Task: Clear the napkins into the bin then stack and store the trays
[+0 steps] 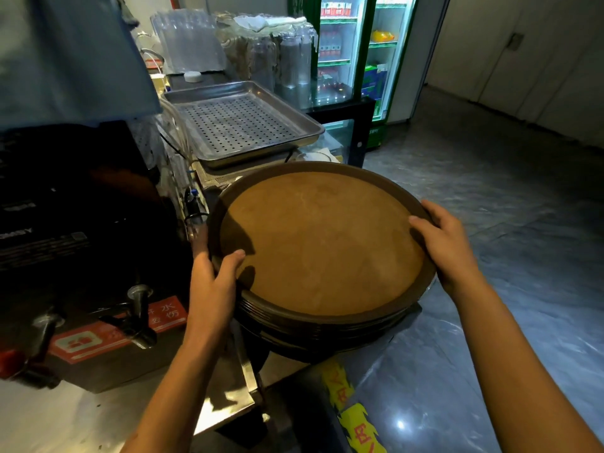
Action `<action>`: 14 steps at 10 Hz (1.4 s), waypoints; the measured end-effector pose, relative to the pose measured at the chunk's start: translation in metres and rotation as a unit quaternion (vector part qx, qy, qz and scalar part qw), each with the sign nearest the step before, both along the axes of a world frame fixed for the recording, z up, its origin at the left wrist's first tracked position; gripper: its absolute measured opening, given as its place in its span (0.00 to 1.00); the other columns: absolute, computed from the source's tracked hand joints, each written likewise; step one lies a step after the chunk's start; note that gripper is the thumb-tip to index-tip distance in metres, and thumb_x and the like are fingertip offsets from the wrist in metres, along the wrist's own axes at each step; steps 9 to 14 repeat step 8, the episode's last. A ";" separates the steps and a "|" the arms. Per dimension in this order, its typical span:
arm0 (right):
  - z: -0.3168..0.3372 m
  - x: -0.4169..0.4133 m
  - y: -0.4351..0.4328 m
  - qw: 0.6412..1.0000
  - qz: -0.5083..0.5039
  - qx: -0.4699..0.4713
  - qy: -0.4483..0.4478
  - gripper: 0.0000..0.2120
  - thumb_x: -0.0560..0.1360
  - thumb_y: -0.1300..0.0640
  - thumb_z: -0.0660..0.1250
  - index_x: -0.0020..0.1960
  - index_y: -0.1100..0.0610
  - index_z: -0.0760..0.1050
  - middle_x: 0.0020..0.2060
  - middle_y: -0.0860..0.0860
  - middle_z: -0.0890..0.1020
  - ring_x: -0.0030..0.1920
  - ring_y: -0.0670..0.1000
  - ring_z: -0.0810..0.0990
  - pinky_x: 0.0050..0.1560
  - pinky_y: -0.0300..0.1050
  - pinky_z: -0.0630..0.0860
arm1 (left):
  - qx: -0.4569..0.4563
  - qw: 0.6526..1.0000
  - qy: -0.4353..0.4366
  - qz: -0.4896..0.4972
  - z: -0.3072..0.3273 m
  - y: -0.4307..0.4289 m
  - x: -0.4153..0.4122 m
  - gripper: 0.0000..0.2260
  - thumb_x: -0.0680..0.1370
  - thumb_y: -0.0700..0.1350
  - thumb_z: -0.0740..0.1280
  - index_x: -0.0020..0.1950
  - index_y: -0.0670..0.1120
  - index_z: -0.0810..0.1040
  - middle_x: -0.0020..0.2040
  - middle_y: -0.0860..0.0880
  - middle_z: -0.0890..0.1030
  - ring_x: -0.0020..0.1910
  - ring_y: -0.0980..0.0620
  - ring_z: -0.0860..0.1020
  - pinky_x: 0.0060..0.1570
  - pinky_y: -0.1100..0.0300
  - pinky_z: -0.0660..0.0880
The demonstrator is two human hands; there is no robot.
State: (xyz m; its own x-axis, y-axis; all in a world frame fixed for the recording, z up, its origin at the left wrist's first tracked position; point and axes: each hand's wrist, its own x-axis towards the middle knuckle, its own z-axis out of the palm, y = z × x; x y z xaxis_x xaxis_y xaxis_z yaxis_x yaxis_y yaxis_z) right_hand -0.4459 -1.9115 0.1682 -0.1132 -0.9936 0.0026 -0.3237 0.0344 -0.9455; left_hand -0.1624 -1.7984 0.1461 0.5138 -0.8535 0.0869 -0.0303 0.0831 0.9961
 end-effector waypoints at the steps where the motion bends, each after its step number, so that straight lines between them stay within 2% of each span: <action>1: 0.001 0.007 0.013 1.000 -0.029 0.000 -0.007 0.26 0.79 0.55 0.64 0.76 0.56 0.63 0.70 0.54 0.72 0.64 0.51 0.74 0.64 0.49 0.72 | 0.007 0.999 -0.034 -0.032 0.003 0.003 0.005 0.20 0.79 0.44 0.65 0.59 0.70 0.69 0.53 0.63 0.76 0.51 0.68 0.77 0.51 0.62 0.76; 2: 0.002 0.019 0.034 0.997 -0.076 -0.004 -0.016 0.25 0.80 0.57 0.63 0.76 0.57 0.62 0.69 0.55 0.72 0.59 0.48 0.72 0.58 0.42 0.70 | 0.004 0.990 -0.123 -0.075 0.005 0.007 0.015 0.30 0.76 0.45 0.70 0.76 0.54 0.61 0.56 0.61 0.75 0.53 0.72 0.75 0.52 0.69 0.76; 3: 0.003 0.029 0.052 0.993 -0.112 -0.017 -0.015 0.25 0.80 0.59 0.63 0.76 0.58 0.63 0.70 0.56 0.72 0.58 0.48 0.72 0.59 0.43 0.70 | -0.004 0.981 -0.160 -0.107 0.007 0.012 0.018 0.35 0.74 0.48 0.72 0.75 0.58 0.58 0.59 0.57 0.72 0.63 0.57 0.73 0.61 0.58 0.73; 4: 0.007 0.044 0.082 0.990 -0.137 -0.021 -0.012 0.23 0.79 0.61 0.62 0.74 0.58 0.65 0.67 0.55 0.75 0.57 0.49 0.74 0.56 0.42 0.72 | 0.020 0.975 -0.169 -0.145 0.010 0.023 0.019 0.40 0.73 0.50 0.72 0.78 0.57 0.51 0.67 0.51 0.63 0.69 0.49 0.65 0.64 0.57 0.65; 5: 0.014 0.054 0.113 0.989 -0.145 -0.020 0.000 0.21 0.80 0.62 0.62 0.72 0.59 0.67 0.61 0.51 0.76 0.58 0.48 0.75 0.47 0.30 0.71 | 0.027 0.968 -0.181 -0.173 0.013 0.034 0.019 0.42 0.74 0.54 0.71 0.80 0.54 0.48 0.78 0.47 0.52 0.77 0.47 0.56 0.70 0.55 0.59; 6: 0.018 0.061 0.133 0.989 -0.147 -0.012 0.007 0.22 0.80 0.62 0.62 0.73 0.59 0.66 0.59 0.48 0.73 0.58 0.45 0.73 0.42 0.26 0.71 | 0.027 0.964 -0.178 -0.194 0.016 0.043 0.019 0.41 0.75 0.54 0.70 0.80 0.53 0.48 0.80 0.47 0.47 0.79 0.48 0.49 0.71 0.55 0.54; 7: 0.021 0.069 0.157 0.990 -0.141 -0.009 0.014 0.25 0.80 0.60 0.63 0.76 0.60 0.61 0.67 0.49 0.71 0.64 0.46 0.71 0.54 0.32 0.71 | 0.034 0.962 -0.169 -0.213 0.019 0.057 0.020 0.39 0.76 0.55 0.68 0.80 0.55 0.48 0.81 0.49 0.44 0.79 0.48 0.46 0.75 0.50 0.53; 8: 0.021 0.076 0.189 0.988 -0.152 -0.014 0.024 0.31 0.80 0.56 0.64 0.79 0.58 0.55 0.77 0.55 0.63 0.75 0.53 0.64 0.69 0.47 0.65 | 0.025 0.957 -0.164 -0.237 0.021 0.075 0.021 0.36 0.77 0.56 0.65 0.80 0.55 0.49 0.81 0.50 0.43 0.79 0.49 0.47 0.75 0.48 0.53; 14: 0.021 0.076 0.189 0.988 -0.152 -0.014 0.024 0.31 0.80 0.56 0.64 0.79 0.58 0.55 0.77 0.55 0.63 0.75 0.53 0.64 0.69 0.47 0.65 | 0.025 0.957 -0.164 -0.237 0.021 0.075 0.021 0.36 0.77 0.56 0.65 0.80 0.55 0.49 0.81 0.50 0.43 0.79 0.49 0.47 0.75 0.48 0.53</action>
